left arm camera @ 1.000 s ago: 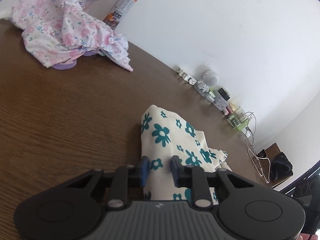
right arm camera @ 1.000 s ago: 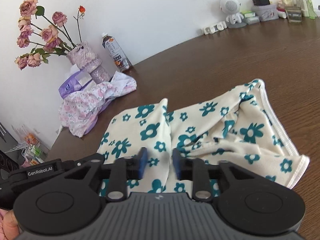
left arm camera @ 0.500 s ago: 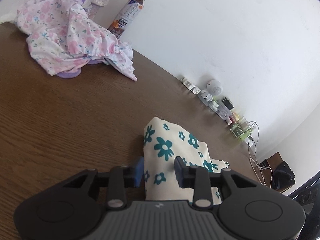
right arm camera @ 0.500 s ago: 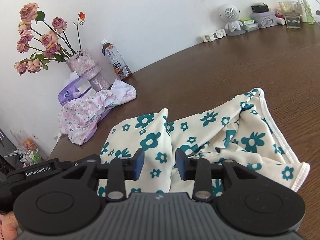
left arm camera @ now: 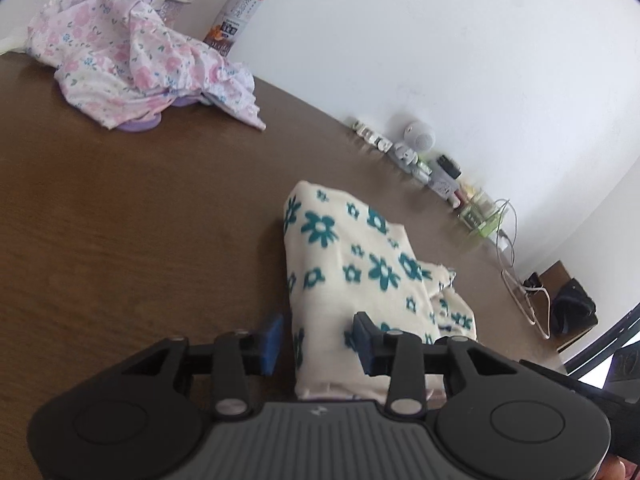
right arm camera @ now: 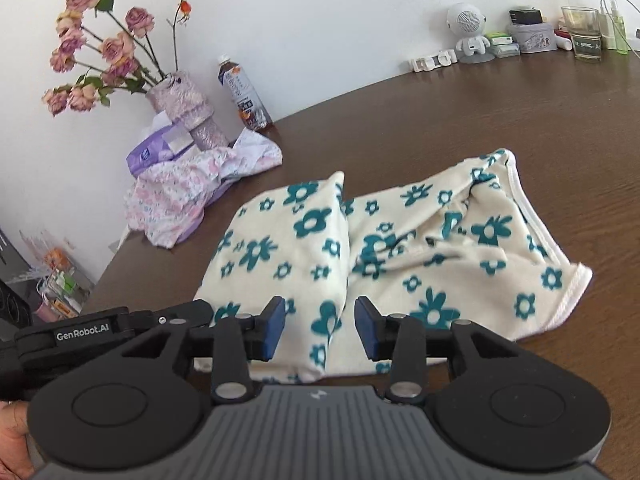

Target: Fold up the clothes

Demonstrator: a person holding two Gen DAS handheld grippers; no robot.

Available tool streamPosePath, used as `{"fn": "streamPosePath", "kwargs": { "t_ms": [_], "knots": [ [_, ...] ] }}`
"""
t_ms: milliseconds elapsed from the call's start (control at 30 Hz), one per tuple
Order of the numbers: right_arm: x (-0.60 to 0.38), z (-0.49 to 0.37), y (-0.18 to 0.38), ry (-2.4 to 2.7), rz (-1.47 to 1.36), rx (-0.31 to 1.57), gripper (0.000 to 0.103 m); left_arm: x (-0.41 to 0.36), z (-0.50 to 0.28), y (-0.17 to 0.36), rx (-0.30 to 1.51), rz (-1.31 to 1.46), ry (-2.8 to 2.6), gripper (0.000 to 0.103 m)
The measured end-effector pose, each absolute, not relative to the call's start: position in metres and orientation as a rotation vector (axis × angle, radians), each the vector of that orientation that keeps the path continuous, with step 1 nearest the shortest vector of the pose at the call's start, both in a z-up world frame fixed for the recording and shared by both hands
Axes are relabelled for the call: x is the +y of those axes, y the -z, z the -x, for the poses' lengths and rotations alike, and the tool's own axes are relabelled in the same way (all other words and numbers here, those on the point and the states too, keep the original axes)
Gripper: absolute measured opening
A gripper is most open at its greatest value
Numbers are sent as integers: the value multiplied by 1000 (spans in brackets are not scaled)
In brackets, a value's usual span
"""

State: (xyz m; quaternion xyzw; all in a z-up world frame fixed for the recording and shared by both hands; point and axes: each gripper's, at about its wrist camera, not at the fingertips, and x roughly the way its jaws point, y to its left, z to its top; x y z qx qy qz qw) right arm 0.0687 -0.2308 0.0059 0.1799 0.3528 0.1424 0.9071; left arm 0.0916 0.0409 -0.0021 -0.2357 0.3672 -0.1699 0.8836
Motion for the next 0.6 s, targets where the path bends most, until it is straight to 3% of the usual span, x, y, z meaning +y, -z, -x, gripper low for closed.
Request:
{"fn": "streamPosePath", "kwargs": {
  "t_ms": [33, 67, 167, 233, 267, 300, 433, 500, 533, 600],
  "knots": [
    [-230, -68, -3, -305, -377, 738, 19, 40, -91, 4, 763, 492, 362, 22],
    [-228, -68, -1, -306, -377, 737, 12, 39, -90, 5, 761, 493, 370, 20],
    [-227, -69, 4, -311, -390, 732, 11, 39, -86, 6, 743, 500, 374, 19],
    [-229, -69, 7, -315, -413, 727, 16, 44, -84, 8, 746, 543, 364, 26],
    [-231, -64, 6, -315, -411, 720, 23, 46, -80, 7, 742, 545, 361, 30],
    [-232, -60, 5, -316, -408, 713, 37, 48, -77, 6, 737, 547, 358, 33],
    [-229, -46, 2, -312, -355, 694, 40, 47, -70, 5, 732, 515, 361, 33],
    [-226, -48, 4, -324, -366, 705, 11, 41, -70, 7, 738, 491, 380, 19],
    [-226, -49, 5, -323, -371, 709, 11, 41, -69, 7, 735, 493, 380, 14],
    [-225, -51, 7, -320, -383, 717, 11, 41, -67, 7, 729, 495, 380, 14]
  ]
}}
